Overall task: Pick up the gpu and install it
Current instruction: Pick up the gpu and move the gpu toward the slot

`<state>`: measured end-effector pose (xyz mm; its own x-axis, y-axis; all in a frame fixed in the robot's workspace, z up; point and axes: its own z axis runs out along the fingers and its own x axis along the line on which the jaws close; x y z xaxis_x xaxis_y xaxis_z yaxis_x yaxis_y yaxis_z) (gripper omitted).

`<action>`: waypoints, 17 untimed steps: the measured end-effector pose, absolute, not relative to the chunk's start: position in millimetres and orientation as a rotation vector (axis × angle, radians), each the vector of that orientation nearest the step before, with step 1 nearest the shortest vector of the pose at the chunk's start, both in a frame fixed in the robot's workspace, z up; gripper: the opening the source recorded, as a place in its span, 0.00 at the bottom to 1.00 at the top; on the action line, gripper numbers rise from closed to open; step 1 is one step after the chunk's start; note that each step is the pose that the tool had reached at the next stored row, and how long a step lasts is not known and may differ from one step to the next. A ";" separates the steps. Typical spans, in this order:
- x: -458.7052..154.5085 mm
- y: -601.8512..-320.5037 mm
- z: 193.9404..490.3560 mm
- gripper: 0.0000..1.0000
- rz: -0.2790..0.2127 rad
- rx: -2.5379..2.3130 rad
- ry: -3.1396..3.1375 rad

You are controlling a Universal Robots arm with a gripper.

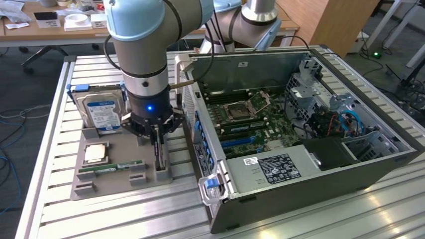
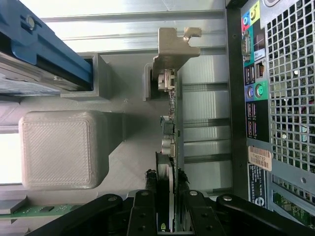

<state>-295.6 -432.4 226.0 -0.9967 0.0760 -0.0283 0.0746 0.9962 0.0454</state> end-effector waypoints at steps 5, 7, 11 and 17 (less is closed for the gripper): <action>-295.6 -432.4 226.0 0.26 0.069 0.092 3.110; -295.6 -432.4 226.1 0.26 0.069 0.092 3.110; -295.5 -432.4 226.2 0.26 0.070 0.092 3.110; -295.6 -432.4 234.5 0.26 0.069 0.092 3.110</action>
